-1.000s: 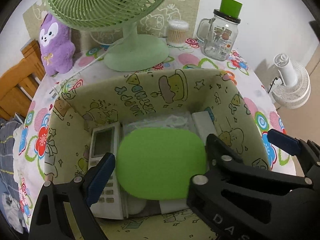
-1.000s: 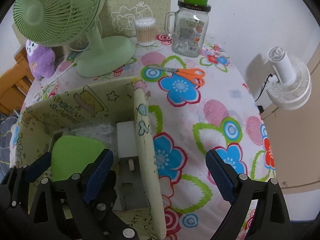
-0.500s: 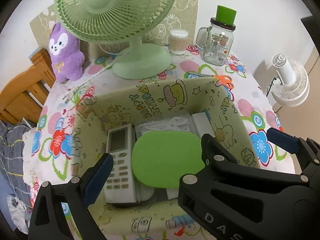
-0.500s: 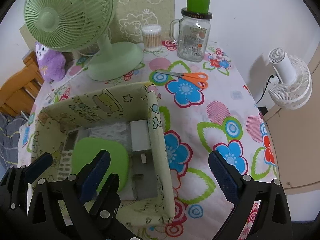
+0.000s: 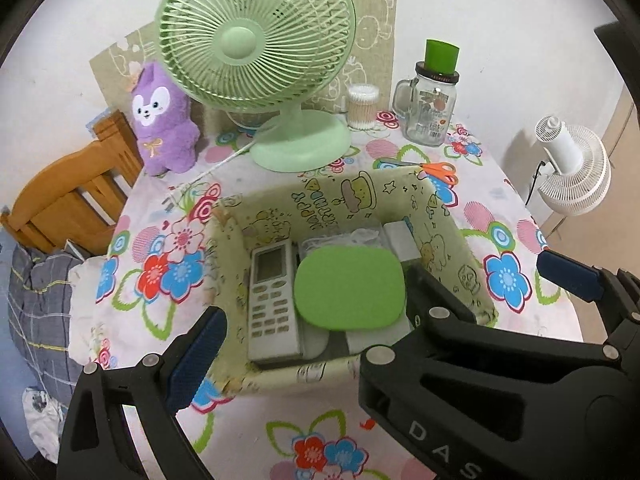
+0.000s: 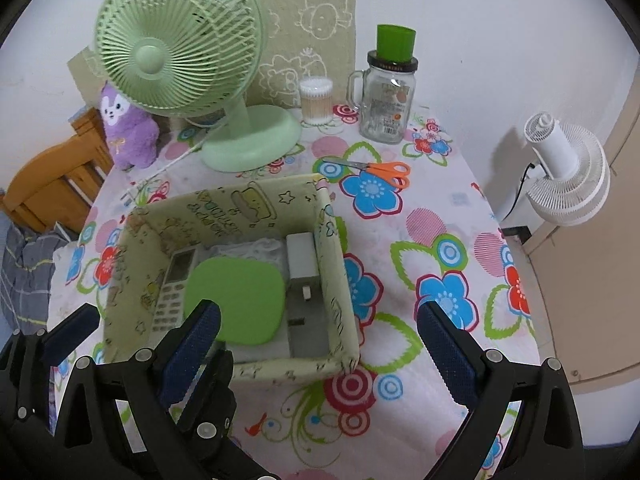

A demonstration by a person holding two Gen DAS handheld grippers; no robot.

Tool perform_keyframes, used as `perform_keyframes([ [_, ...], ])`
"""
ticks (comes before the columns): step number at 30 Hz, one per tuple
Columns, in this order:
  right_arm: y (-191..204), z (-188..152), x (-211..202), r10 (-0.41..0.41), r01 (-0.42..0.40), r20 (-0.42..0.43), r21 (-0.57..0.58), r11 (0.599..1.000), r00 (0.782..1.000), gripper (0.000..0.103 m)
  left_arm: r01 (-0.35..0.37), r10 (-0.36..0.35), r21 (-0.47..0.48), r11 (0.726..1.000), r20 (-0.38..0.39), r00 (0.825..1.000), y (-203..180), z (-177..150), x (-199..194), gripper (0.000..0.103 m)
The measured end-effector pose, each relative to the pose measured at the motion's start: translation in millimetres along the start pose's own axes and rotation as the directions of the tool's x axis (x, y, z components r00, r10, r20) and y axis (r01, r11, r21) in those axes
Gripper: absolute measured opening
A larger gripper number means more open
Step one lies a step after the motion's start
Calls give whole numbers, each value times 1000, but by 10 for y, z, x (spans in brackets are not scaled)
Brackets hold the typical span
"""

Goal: Organize rigid objects

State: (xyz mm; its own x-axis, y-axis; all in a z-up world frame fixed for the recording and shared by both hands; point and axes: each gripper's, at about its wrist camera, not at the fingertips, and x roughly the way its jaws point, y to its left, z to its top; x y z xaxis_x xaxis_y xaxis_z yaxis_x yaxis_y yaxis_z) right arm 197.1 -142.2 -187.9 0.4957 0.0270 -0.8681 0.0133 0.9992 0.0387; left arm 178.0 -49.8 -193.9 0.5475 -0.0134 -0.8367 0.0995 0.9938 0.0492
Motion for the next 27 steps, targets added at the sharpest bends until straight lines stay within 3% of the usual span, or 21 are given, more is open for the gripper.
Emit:
perform_keyframes([
  [21, 143, -189, -842, 22, -16, 102, -65, 998, 995, 100, -6, 9, -33, 999, 81, 997, 222, -248, -804, 99],
  [27, 79, -201, -1079, 40, -36, 128, -33, 999, 991, 100, -27, 32, -38, 999, 126, 992, 292, -230, -1030, 99],
])
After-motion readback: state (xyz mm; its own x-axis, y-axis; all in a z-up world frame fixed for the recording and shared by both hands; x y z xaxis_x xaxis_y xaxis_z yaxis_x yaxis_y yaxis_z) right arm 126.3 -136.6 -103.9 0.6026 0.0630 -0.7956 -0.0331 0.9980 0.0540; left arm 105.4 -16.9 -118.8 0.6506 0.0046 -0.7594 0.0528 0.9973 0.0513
